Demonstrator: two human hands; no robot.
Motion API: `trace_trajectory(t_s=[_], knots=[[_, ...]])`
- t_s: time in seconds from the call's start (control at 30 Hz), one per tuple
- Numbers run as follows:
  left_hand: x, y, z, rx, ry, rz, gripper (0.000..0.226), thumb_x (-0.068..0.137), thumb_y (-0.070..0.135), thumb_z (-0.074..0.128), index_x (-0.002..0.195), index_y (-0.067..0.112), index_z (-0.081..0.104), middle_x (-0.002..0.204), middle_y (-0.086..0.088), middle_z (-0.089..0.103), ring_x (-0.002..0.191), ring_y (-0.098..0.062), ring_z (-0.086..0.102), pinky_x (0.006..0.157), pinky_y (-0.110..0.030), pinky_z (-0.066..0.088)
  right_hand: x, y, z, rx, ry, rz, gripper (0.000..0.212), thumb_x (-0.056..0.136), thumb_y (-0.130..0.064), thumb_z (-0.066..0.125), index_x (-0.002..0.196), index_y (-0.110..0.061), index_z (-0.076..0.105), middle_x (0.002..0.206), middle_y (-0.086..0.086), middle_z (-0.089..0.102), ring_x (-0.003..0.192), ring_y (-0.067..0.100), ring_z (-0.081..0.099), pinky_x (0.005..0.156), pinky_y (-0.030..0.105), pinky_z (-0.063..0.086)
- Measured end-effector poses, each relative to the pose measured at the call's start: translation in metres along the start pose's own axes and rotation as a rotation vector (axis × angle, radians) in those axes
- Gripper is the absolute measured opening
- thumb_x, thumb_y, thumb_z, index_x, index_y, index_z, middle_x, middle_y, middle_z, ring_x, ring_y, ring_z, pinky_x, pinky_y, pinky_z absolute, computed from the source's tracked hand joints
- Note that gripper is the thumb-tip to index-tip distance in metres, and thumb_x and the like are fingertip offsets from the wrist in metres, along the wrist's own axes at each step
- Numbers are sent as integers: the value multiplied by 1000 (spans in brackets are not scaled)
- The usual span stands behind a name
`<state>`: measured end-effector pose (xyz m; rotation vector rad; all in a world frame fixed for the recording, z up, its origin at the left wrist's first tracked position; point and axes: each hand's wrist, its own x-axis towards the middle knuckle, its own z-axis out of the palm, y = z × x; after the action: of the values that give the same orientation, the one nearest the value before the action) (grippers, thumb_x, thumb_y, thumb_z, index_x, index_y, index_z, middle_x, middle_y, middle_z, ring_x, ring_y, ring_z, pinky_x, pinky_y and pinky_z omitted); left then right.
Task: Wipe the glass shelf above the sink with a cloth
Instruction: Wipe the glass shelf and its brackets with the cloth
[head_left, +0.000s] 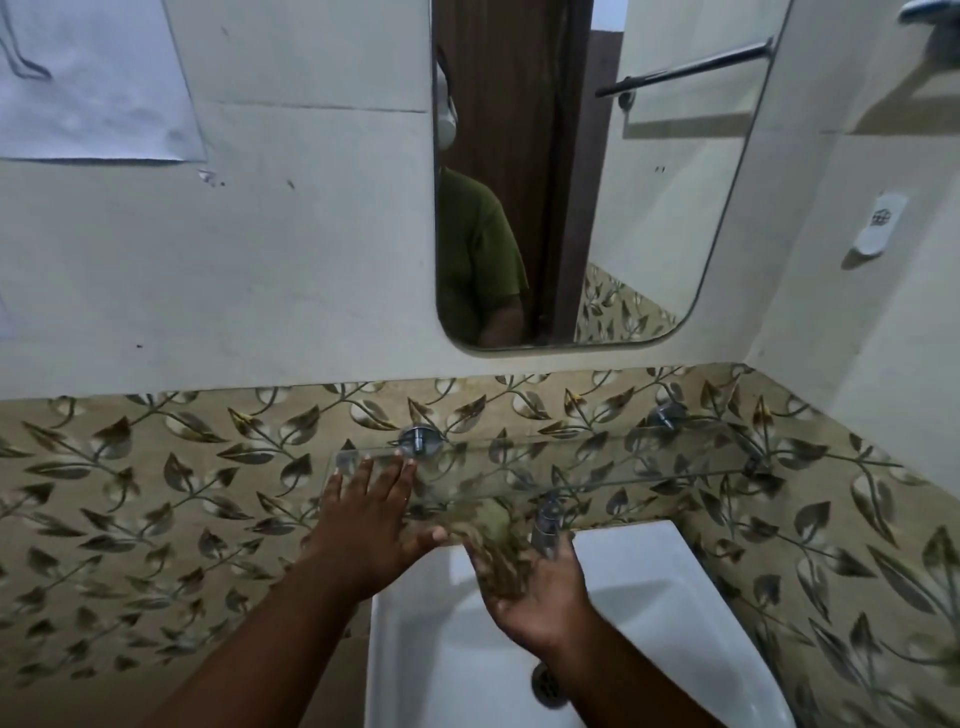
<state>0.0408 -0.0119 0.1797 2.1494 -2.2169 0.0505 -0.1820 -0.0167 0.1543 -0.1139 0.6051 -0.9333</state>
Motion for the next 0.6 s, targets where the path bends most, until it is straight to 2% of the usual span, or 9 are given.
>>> trace_trajectory(t_s=[0.07, 0.13, 0.23, 0.3, 0.37, 0.43, 0.47, 0.53, 0.6], knots=[[0, 0, 2, -1, 18, 4, 126, 52, 96, -25, 157, 27, -11, 167, 1, -13, 154, -29, -11, 121, -56, -6, -23, -16, -4, -142, 34, 18, 67, 96, -57, 50, 127, 1, 66, 132, 25, 63, 107, 42, 68, 94, 47, 55], [2, 1, 2, -1, 26, -1, 128, 51, 98, -21, 157, 27, -11, 166, 1, -14, 154, -29, -11, 121, -56, -7, -40, -33, 12, -289, 26, -44, 54, 97, -42, 52, 124, 1, 68, 129, 26, 64, 109, 42, 65, 102, 48, 46], [3, 2, 5, 18, 21, -12, 130, 51, 103, -8, 156, 26, -14, 162, 3, -20, 153, -28, -13, 120, -55, -8, -39, -49, 65, -617, -33, -394, 33, 102, -31, 52, 120, -8, 69, 114, 21, 72, 102, 30, 72, 89, 45, 57], [4, 3, 8, 34, 20, -21, 127, 56, 104, 5, 154, 26, -17, 162, 3, -21, 153, -28, -13, 120, -55, -7, -25, -47, 98, -1104, 37, -715, 24, 103, -34, 53, 114, -20, 68, 100, 9, 73, 84, 13, 73, 74, 35, 62], [3, 4, 12, 50, 15, -24, 124, 61, 101, 17, 153, 26, -19, 164, 2, -20, 153, -28, -12, 120, -56, -5, 3, -38, 110, -1640, 64, -937, 30, 102, -39, 48, 124, -28, 65, 107, 2, 71, 88, 17, 69, 77, 41, 60], [3, 4, 14, 43, 32, -13, 123, 64, 98, 24, 153, 26, -19, 165, 2, -17, 154, -29, -10, 120, -56, -4, 25, -26, 105, -2084, 73, -928, 35, 100, -38, 45, 130, -31, 60, 121, 2, 69, 104, 26, 65, 93, 48, 50], [2, 3, 15, 29, 51, -10, 123, 64, 97, 26, 154, 25, -17, 166, 1, -14, 154, -30, -8, 120, -57, -2, 33, -20, 96, -2225, 62, -900, 39, 98, -39, 44, 132, -30, 59, 128, 2, 66, 114, 28, 62, 105, 55, 40], [4, 3, 16, 17, 103, 6, 122, 65, 97, 27, 154, 24, -13, 167, 0, -6, 154, -31, -1, 120, -59, 2, 28, -12, 76, -2320, 9, -895, 51, 93, -45, 38, 137, -29, 57, 142, 0, 58, 131, 28, 52, 116, 65, 17], [8, 2, 13, 37, 85, 6, 120, 67, 95, 27, 149, 23, -24, 167, 0, -9, 154, -31, -5, 120, -59, -1, 19, -23, 60, -2319, -6, -905, 57, 88, -50, 35, 137, -30, 55, 146, -1, 55, 137, 28, 45, 117, 65, 13]])
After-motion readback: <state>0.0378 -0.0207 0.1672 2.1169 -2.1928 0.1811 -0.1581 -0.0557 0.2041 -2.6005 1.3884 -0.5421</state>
